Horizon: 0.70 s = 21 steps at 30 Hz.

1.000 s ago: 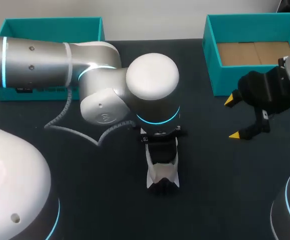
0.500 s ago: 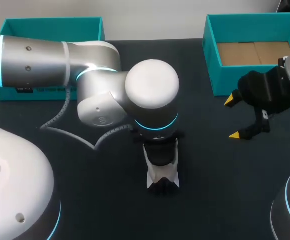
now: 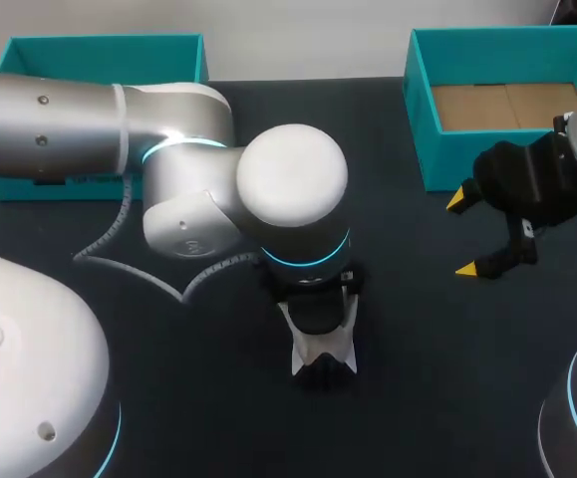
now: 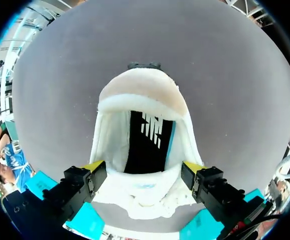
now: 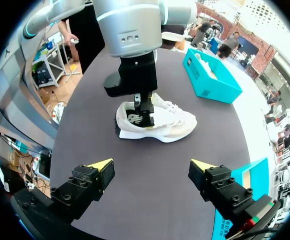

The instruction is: Take the shoe out of the shoebox, open the shoe tongue, remove and reinsert the insole, then place the shoe into the shoebox

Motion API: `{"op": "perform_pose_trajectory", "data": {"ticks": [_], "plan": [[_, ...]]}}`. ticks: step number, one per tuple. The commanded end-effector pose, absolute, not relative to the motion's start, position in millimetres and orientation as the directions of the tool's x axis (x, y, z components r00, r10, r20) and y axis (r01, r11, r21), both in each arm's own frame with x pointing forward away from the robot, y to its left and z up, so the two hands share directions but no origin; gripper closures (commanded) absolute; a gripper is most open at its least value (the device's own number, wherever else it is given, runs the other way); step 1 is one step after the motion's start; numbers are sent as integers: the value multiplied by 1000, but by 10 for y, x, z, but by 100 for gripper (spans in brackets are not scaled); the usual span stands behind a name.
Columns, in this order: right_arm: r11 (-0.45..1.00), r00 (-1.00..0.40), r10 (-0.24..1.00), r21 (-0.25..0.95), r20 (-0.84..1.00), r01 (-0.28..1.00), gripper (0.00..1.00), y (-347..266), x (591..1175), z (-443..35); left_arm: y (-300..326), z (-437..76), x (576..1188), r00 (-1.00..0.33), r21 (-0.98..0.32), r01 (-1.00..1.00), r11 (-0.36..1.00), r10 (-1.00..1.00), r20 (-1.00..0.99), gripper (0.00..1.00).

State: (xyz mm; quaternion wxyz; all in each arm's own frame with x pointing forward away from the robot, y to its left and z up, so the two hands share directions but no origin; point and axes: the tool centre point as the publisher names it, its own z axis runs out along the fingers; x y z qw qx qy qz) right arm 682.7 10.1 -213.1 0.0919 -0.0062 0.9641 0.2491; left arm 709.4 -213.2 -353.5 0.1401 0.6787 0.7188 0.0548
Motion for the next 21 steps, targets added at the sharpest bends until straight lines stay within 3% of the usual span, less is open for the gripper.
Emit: {"op": "perform_pose_trajectory", "data": {"ticks": [1,13,15,18,19,21], "plan": [[877,-983,34,477,-181,-57,0,106,6829,-2141,-2036,-3427,7129,-38,272,959,77,989,-145,0],[877,-983,34,477,-181,-57,0,106,6829,-2141,-2070,-3212,7378,-84,281,950,134,979,-183,0],[877,-983,34,477,-181,-57,0,106,6829,-2141,-2075,-3146,7438,-95,281,948,149,976,-197,16],[877,-983,34,477,-181,-57,0,106,6829,-2141,-2086,-3088,7460,-93,290,945,150,975,-199,31],[877,-983,34,477,-181,-57,0,106,6829,-2141,-2089,-3075,7454,-91,290,945,148,975,-200,51],[877,-983,34,477,-181,-57,0,106,6829,-2141,-2098,-3067,7432,-81,289,948,136,978,-194,55]]}}
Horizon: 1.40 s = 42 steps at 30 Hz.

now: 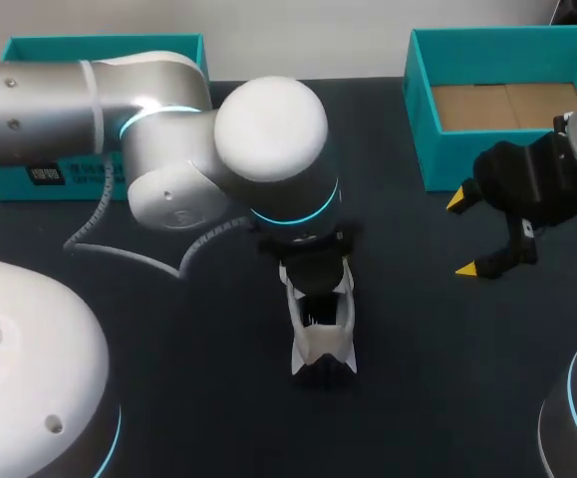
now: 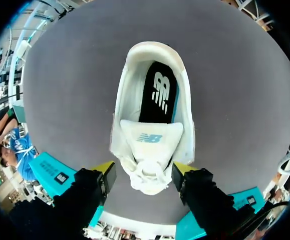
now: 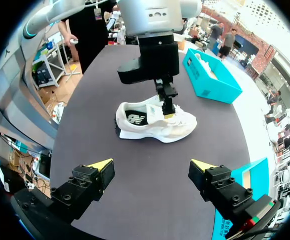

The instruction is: Take the shoe out of the shoebox, open the shoe tongue, remove and reinsert the insole, then place the shoe into the shoebox

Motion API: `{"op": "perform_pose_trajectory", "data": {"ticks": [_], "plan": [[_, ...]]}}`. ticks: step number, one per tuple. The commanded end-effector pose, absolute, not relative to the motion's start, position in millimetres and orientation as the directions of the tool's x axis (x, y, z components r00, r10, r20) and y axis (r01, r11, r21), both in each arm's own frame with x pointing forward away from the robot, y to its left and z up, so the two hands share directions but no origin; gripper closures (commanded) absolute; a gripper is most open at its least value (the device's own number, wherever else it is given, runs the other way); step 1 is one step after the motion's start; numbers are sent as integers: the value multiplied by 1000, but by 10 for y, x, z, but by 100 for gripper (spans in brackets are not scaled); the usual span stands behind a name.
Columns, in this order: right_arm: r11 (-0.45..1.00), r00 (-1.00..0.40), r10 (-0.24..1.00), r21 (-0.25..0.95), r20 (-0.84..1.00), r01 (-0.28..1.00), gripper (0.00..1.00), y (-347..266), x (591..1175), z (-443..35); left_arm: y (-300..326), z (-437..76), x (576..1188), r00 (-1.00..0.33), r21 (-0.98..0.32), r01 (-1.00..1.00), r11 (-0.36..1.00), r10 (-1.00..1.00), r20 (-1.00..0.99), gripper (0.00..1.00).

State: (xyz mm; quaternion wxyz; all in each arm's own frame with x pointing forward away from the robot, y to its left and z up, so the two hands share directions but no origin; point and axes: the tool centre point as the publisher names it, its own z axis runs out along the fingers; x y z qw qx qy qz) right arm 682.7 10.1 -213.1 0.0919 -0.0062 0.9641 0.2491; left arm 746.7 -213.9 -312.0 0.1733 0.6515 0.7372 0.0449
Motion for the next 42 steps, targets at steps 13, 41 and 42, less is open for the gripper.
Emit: {"op": "perform_pose_trajectory", "data": {"ticks": [13,41,42], "plan": [[877,-983,34,477,-181,-57,0,106,6829,-2141,-2099,-3225,7231,-55,242,966,95,985,-166,86],[877,-983,34,477,-181,-57,0,106,6829,-2141,-2010,-3130,7148,-334,180,919,352,935,-122,57],[877,-983,34,477,-181,-57,0,106,6829,-2141,-1965,-3065,7102,-363,165,909,382,922,-136,25]]}}
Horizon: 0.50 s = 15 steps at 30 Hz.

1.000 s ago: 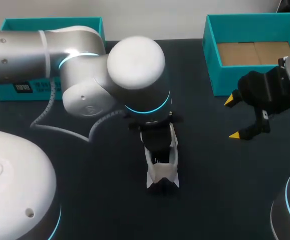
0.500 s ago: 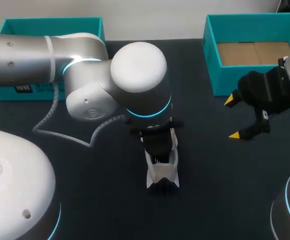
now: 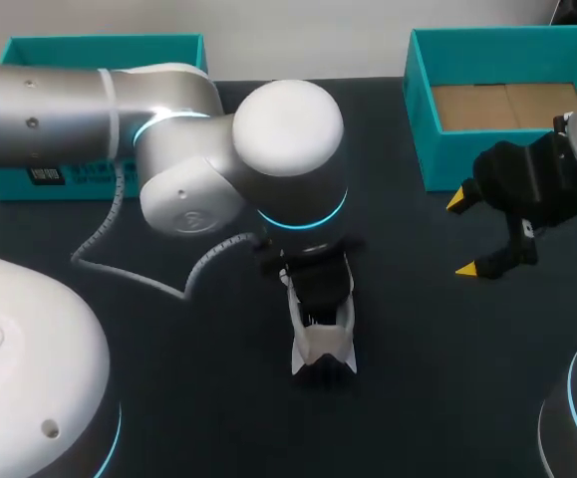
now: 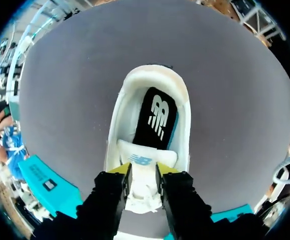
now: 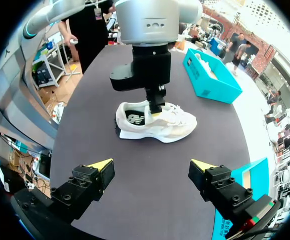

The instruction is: Take the shoe out of the shoebox, open the shoe tongue, remove and reinsert the insole, then place the shoe into the shoebox

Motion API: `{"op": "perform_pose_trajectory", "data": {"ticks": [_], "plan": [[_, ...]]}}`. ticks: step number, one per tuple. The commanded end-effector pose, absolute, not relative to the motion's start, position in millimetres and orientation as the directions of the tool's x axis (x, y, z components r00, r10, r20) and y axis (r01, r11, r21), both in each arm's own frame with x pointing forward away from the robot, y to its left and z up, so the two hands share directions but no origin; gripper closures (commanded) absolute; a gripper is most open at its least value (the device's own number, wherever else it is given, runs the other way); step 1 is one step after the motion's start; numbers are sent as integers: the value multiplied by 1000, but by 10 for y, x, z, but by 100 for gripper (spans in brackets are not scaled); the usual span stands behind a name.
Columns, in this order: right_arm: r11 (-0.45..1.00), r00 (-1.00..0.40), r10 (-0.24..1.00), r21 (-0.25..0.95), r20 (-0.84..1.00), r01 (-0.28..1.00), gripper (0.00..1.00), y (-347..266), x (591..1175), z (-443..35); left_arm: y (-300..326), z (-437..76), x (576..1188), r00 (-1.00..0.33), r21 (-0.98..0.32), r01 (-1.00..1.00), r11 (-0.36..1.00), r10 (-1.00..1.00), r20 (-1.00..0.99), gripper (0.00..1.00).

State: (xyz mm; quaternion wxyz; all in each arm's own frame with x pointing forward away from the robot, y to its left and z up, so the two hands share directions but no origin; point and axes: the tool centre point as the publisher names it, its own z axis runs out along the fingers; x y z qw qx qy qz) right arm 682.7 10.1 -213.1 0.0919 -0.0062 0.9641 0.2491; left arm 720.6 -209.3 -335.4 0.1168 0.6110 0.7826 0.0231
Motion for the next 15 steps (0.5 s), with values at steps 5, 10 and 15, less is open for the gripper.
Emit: {"op": "perform_pose_trajectory", "data": {"ticks": [5,10,15], "plan": [[877,-983,34,477,-181,-57,0,106,6829,-2141,-1871,-3002,7001,-390,77,914,399,914,-110,0],[877,-983,34,477,-181,-57,0,106,6829,-2141,-1871,-3002,7001,-390,77,914,399,914,-110,0],[877,-983,34,477,-181,-57,0,106,6829,-2141,-1871,-3002,7001,-390,77,914,399,914,-110,0]]}}
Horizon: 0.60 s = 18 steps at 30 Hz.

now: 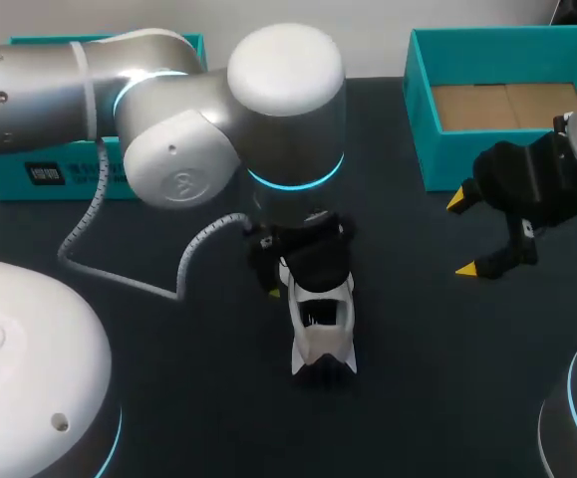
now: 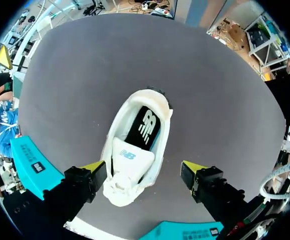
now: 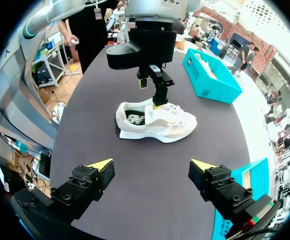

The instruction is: Take the shoe out of the shoebox, open the shoe tongue, remove and reinsert the insole, then place the shoe into the shoebox

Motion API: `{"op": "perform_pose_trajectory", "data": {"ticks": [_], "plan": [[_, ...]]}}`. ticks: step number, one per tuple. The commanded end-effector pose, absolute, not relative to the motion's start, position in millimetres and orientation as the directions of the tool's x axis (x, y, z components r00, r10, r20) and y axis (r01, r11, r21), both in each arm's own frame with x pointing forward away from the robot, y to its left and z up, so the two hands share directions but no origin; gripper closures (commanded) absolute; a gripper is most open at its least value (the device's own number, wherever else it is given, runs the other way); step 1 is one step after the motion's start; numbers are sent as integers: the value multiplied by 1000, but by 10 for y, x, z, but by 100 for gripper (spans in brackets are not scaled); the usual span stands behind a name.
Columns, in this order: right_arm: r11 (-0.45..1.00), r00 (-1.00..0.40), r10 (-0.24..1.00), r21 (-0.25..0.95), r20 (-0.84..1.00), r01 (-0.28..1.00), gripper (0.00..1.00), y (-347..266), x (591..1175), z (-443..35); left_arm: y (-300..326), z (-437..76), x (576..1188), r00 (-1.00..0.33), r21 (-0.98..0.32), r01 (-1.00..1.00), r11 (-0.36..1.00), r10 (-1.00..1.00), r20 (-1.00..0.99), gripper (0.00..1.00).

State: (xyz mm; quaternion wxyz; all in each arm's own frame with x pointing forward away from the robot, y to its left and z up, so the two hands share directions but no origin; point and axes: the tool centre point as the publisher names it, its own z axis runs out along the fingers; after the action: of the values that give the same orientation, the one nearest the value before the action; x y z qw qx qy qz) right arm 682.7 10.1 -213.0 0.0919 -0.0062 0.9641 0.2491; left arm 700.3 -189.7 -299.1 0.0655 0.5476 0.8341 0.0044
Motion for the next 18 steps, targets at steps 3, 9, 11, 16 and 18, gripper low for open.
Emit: {"op": "perform_pose_trajectory", "data": {"ticks": [3,9,11,16,18], "plan": [[877,-983,34,477,-181,-57,0,106,6829,-2141,-1869,-3026,6978,-450,74,886,457,888,-99,0],[877,-983,34,477,-181,-57,0,106,6829,-2141,-1855,-3043,6736,-795,120,549,827,561,-231,0],[877,-983,34,477,-181,-57,0,106,6829,-2141,-1854,-3024,6690,-881,115,395,912,411,-235,0],[877,-983,34,477,-181,-57,0,106,6829,-2141,-1832,-2992,6596,-942,75,213,974,225,-248,0],[877,-983,34,477,-181,-57,0,106,6829,-2141,-1825,-2962,6560,-955,25,198,980,199,-219,0]]}}
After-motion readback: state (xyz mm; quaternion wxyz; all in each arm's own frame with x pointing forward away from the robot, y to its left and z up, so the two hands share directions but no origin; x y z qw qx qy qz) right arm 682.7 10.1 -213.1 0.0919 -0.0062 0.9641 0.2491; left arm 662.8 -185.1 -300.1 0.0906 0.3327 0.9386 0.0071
